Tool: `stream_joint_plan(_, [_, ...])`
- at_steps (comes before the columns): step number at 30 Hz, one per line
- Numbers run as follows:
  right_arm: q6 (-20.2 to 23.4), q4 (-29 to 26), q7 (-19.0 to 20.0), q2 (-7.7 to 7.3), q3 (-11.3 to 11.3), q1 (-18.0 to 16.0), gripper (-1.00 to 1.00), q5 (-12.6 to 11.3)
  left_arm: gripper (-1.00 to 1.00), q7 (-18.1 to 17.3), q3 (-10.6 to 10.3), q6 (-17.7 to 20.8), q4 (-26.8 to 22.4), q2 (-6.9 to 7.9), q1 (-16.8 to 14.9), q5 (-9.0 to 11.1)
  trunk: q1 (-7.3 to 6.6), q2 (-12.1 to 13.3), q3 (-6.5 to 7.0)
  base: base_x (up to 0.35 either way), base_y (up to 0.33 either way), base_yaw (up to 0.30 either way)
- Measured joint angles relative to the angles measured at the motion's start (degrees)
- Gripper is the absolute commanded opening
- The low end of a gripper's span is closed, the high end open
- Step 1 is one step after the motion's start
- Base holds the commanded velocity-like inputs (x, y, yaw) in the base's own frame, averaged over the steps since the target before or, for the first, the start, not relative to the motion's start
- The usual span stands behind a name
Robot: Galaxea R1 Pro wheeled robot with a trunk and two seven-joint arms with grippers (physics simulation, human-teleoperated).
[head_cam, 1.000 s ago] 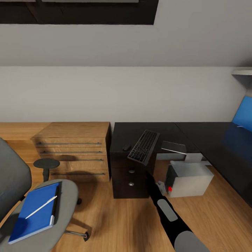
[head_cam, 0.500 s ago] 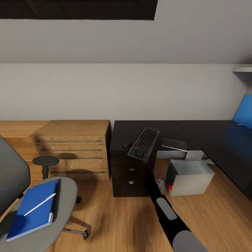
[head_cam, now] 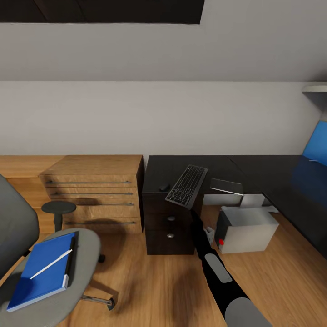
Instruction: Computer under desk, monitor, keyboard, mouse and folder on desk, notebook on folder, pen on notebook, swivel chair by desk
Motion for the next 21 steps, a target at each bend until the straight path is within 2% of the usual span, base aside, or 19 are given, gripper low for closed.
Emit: stream_joint_plan(21, [0.0,-0.1,0.1,-0.08,0.2,0.0,1.00,0.2,1.00,0.0,0.1,0.1,0.0,0.00,0.0,0.0,0.00,0.0,0.00,0.000,0.000,0.000])
